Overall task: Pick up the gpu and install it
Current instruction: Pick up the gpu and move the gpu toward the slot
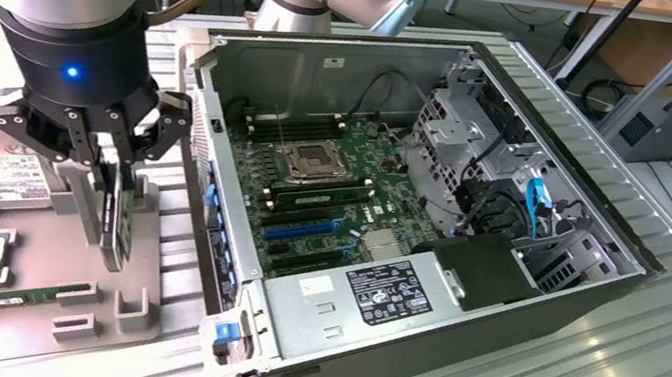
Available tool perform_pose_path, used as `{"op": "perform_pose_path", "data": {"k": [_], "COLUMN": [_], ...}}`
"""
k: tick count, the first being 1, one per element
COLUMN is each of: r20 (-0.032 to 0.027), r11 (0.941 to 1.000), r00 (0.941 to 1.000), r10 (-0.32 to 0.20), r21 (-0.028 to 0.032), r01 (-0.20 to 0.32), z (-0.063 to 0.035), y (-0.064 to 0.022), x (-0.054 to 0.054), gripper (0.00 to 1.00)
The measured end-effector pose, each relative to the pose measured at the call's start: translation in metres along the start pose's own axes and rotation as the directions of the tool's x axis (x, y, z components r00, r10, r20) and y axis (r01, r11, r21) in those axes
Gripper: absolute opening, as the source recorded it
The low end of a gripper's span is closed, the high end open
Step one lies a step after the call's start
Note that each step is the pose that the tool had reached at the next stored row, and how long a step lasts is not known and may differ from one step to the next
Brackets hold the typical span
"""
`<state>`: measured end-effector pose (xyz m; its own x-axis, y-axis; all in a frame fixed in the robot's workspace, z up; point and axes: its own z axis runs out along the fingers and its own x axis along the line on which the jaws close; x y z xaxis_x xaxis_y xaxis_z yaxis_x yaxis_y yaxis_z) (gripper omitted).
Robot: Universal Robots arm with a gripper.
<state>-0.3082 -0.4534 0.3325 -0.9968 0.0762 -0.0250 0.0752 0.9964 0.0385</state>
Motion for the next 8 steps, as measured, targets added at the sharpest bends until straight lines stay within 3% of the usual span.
{"op": "perform_pose_path", "data": {"k": [8], "r20": [0.0000], "r11": [1.0000], "r00": [1.0000], "r10": [0.000], "r21": [0.0000], "r01": [0.000], "z": [-0.0051], "y": [0.0002], "x": [-0.0001], "gripper": [0.26]}}
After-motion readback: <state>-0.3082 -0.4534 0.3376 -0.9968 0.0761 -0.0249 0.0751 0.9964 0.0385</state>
